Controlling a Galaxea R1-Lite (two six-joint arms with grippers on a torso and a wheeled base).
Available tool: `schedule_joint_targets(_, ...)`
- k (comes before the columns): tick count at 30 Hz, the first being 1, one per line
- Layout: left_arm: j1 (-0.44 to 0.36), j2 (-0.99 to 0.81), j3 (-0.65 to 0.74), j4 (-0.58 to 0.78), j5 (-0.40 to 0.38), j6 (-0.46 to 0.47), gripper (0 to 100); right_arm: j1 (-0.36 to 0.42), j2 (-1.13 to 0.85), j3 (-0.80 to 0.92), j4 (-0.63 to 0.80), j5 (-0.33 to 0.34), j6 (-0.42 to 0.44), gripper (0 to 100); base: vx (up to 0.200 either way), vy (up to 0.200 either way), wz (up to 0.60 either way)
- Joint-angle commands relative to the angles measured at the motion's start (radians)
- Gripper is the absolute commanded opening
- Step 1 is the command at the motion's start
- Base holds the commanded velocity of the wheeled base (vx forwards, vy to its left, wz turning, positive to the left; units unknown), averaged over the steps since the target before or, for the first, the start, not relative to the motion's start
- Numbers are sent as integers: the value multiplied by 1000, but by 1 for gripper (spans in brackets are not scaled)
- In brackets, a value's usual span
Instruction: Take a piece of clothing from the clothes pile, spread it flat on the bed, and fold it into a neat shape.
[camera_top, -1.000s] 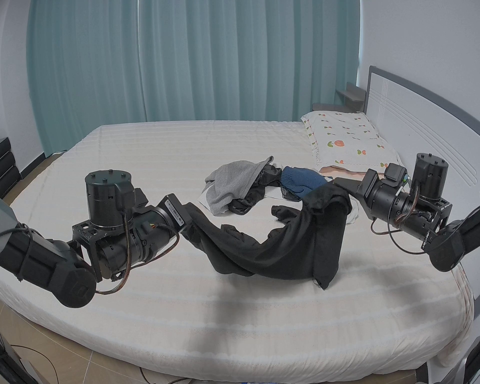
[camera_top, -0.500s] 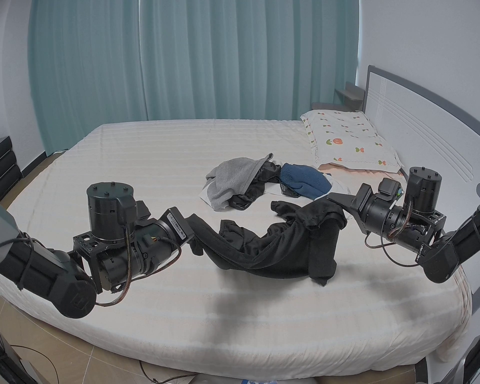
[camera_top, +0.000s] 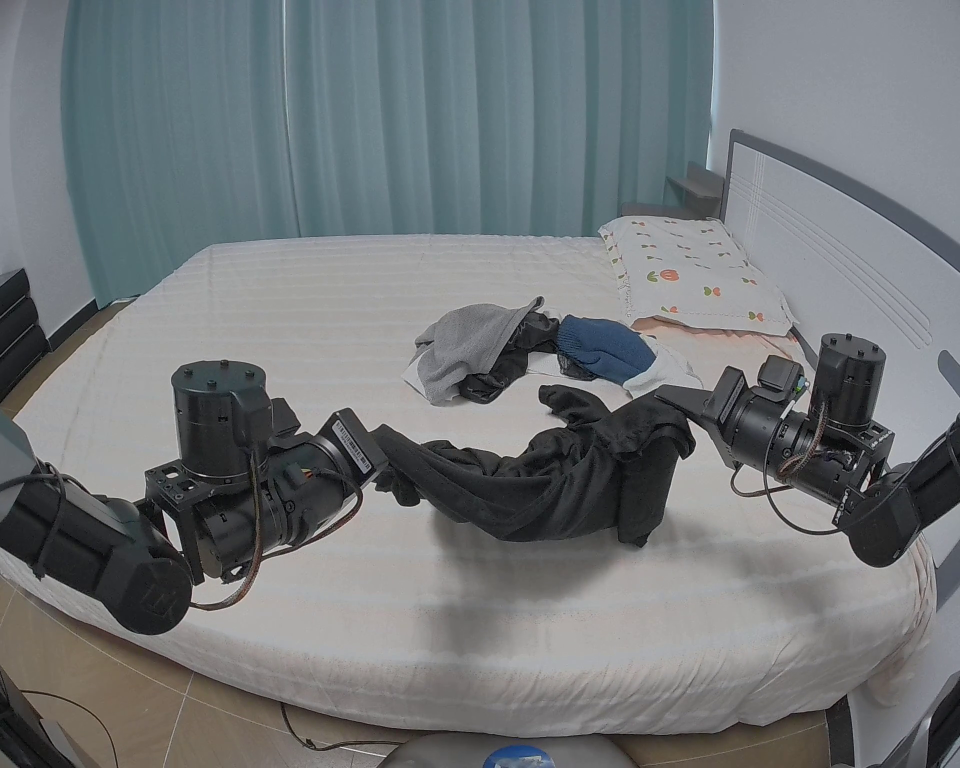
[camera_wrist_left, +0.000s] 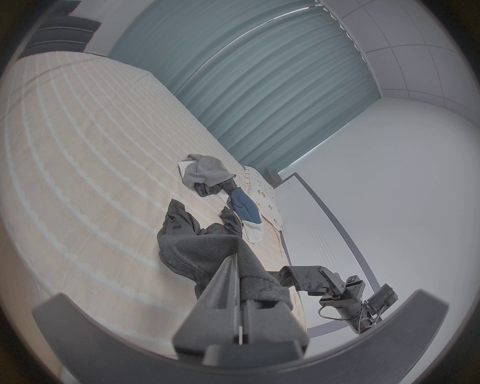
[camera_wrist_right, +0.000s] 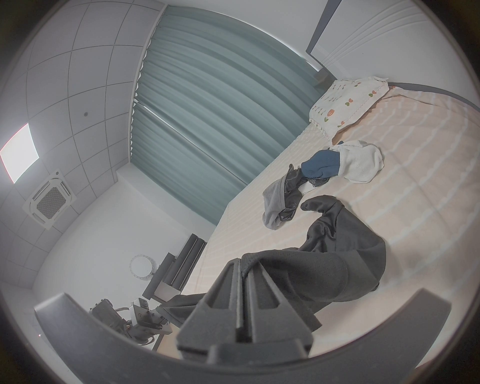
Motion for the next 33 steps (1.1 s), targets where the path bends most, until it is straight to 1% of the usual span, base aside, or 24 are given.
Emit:
schedule_joint_targets(1,7,-9,-2,0,-1,-3,0,-1,5,0,0,1,0,0,0,200,0)
schedule_joint_targets(5,10,-8,-5,-1,-1,-3,0,-1,5,-2,0,-2,0,0,0,200,0)
schedule_joint_targets(7,13,-11,-5,-1,0,-3,0,-1,6,-6,4,-27,-3,0,0,200,0)
schedule_joint_targets(11,24,-12,-7,-3,0,-3,0,5,22,-17,0,-102,-9,0,0,200,0)
schedule_joint_targets(15,25,-15,-13,-3,2,-1,0,9,25,-25,0,-124,-20,0,0,200,0)
schedule_joint_targets(21,48,-40,-15,-3,3,2,0,9,22,-48,-1,-188,-22,0,0,200,0)
schedule_joint_targets(24,53,-49,-15,-3,3,3,0,9,20,-51,-12,-203,-22,0,0,200,0)
schedule_joint_targets(33,73,-54,-24,-4,3,3,0,11,23,-35,-107,-203,-22,0,0,200,0)
